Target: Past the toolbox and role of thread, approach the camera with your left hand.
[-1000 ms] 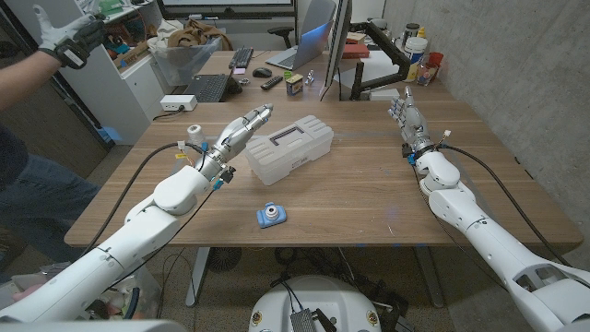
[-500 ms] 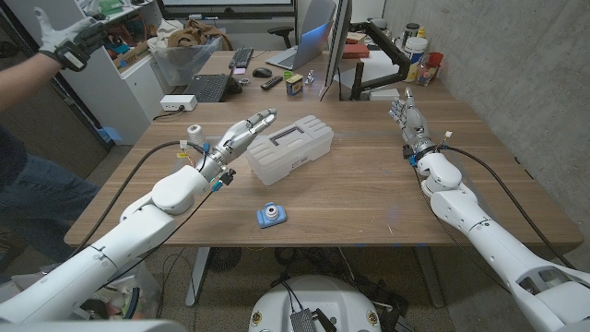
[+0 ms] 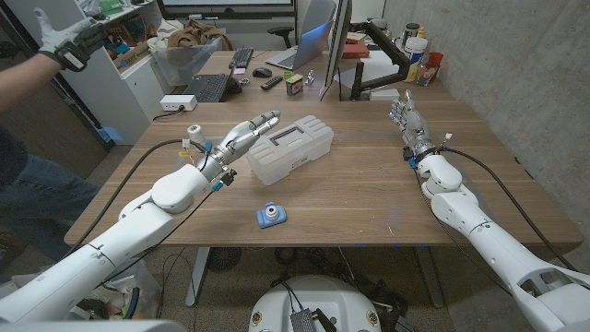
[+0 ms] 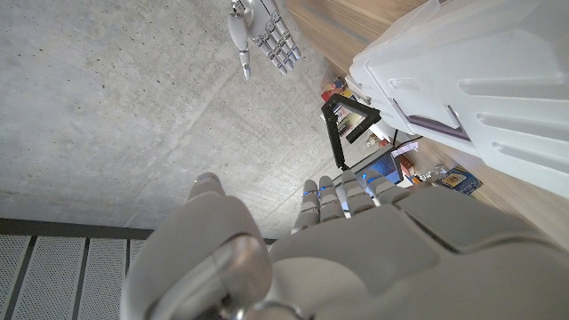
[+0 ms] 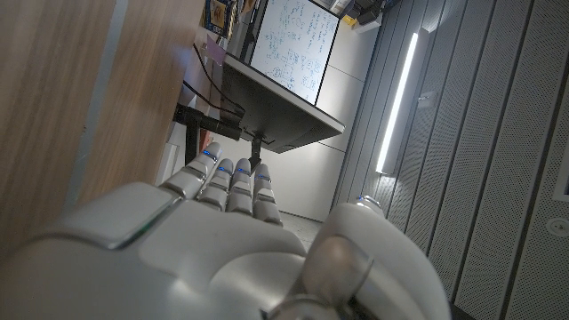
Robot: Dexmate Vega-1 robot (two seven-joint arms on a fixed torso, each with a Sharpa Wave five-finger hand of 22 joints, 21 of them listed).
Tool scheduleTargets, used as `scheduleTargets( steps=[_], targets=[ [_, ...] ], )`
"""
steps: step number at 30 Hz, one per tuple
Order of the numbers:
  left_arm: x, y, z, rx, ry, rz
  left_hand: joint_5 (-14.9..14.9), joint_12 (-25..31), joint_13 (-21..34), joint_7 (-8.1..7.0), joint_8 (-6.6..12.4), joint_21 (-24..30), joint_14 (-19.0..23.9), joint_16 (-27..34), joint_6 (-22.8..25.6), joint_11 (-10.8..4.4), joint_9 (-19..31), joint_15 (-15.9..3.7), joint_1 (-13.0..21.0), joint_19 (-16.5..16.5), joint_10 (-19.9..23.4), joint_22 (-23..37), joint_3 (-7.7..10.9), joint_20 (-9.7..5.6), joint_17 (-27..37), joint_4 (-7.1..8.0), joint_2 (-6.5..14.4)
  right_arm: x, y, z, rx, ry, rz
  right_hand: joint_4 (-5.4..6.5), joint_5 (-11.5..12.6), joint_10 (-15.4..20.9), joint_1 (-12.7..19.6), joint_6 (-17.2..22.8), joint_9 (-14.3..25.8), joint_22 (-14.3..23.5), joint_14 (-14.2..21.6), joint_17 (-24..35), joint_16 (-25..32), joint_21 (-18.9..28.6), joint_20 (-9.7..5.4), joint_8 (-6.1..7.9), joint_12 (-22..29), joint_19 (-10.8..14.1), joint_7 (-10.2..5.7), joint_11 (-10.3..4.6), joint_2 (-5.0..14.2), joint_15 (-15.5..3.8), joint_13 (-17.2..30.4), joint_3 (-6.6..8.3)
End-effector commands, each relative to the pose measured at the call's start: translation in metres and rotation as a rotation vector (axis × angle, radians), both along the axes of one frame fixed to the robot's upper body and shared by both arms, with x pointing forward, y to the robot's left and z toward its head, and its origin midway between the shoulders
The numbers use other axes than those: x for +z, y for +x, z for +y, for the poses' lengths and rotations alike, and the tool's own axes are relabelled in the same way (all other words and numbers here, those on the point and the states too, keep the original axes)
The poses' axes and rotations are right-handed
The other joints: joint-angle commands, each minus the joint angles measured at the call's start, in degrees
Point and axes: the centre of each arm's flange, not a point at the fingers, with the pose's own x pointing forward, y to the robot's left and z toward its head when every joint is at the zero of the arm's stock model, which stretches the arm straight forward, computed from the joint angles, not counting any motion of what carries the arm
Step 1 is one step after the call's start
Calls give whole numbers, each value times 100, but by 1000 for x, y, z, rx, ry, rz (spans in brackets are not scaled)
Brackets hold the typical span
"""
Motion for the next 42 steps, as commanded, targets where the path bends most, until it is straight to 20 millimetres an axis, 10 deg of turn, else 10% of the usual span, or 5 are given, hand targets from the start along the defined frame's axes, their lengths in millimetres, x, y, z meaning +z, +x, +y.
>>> scheduleTargets(
  steps=[1,42],
  targets=[
    [0,-7,-3,-5,17,-18,-16,36,31,3,-19,28,15,44,1,26,20,27,90,-38,-15,28,19,45,17,-36,-13,0,0,1,1,0,2,-1,19,27,7,52,17,25,62,18,1,7,-13,-2,-18,9,-17,-12,62,9,32,-59],
    [-14,-33,4,36,123,-25,-82,35,39,-20,-33,39,-20,36,-26,36,25,113,250,-50,-27,40,41,458,29,-119,25,0,-3,10,1,-13,-2,-10,18,47,14,59,17,26,63,19,-11,11,-24,-7,-28,25,-22,3,73,-39,32,-88]
  ],
)
